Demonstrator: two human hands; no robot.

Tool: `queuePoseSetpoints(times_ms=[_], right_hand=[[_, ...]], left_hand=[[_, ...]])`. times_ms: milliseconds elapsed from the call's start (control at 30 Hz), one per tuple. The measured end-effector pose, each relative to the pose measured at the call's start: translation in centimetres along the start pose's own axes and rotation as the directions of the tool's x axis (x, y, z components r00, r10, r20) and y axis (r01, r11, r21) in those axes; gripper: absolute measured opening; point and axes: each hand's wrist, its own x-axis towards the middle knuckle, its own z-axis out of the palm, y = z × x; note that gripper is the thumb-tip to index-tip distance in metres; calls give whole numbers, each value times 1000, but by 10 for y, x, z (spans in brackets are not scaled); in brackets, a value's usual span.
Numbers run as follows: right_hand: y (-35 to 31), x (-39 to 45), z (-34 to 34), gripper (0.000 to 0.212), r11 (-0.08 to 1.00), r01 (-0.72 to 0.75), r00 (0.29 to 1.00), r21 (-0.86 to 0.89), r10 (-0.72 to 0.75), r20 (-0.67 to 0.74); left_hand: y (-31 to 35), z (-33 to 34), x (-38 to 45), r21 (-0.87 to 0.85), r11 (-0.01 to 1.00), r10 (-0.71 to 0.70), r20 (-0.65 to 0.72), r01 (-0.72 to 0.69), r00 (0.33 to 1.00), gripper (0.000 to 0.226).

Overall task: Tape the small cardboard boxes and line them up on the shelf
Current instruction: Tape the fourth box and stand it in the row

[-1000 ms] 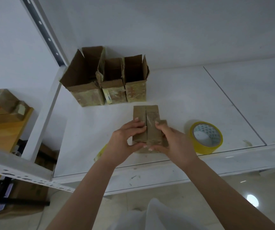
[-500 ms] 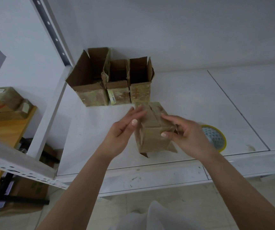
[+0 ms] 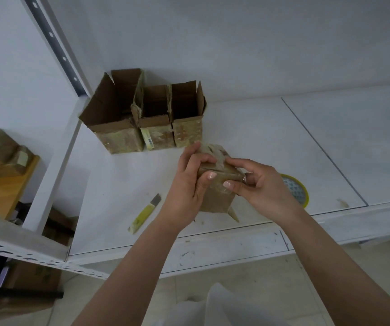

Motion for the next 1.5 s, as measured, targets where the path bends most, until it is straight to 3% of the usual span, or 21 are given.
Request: queuePoseSetpoints(times_ms=[100,267,433,500,600,733,833,1000,1167,1500], right_hand=[[2,0,-1,55,999,8,1000,-47,-7,15],[12,-5,-11,45,989,44,997,142,-33,-73],[11,-1,3,53,990,124,992,59,-123,-25],[7,2,11,60,984,180,980,11,-179,-83],[5,3,18,50,974,203,952,-98,-220,-211],[4,3,20,49,959,229,928,-164,-266,-260],[14,2,18,42,942,279,928,-186,-315,-201],[38,-9,20,49,938,302,950,-167,-311,-27],[49,-13,21,52,862,402,911,-307,-410,44],[60,-23,41,45,775,440,878,-454,-478,34]], left_hand=[[2,0,4,36,999,-3,-82,6,997,30],[5,-5,9,40,999,-13,-210,22,978,30],[17,4,10,-37,999,-28,-252,19,967,28],[21,9,10,-30,1000,-18,-263,11,965,29],[23,13,8,-15,1000,-21,-276,17,961,27],[18,14,3,1,1000,-1,-282,2,959,18],[8,10,0,25,999,34,-261,-28,965,15],[-16,8,-15,71,995,76,-138,-66,987,28],[-30,2,-29,46,996,75,-72,-72,995,35],[-41,6,-46,100,993,73,-111,-62,991,25]])
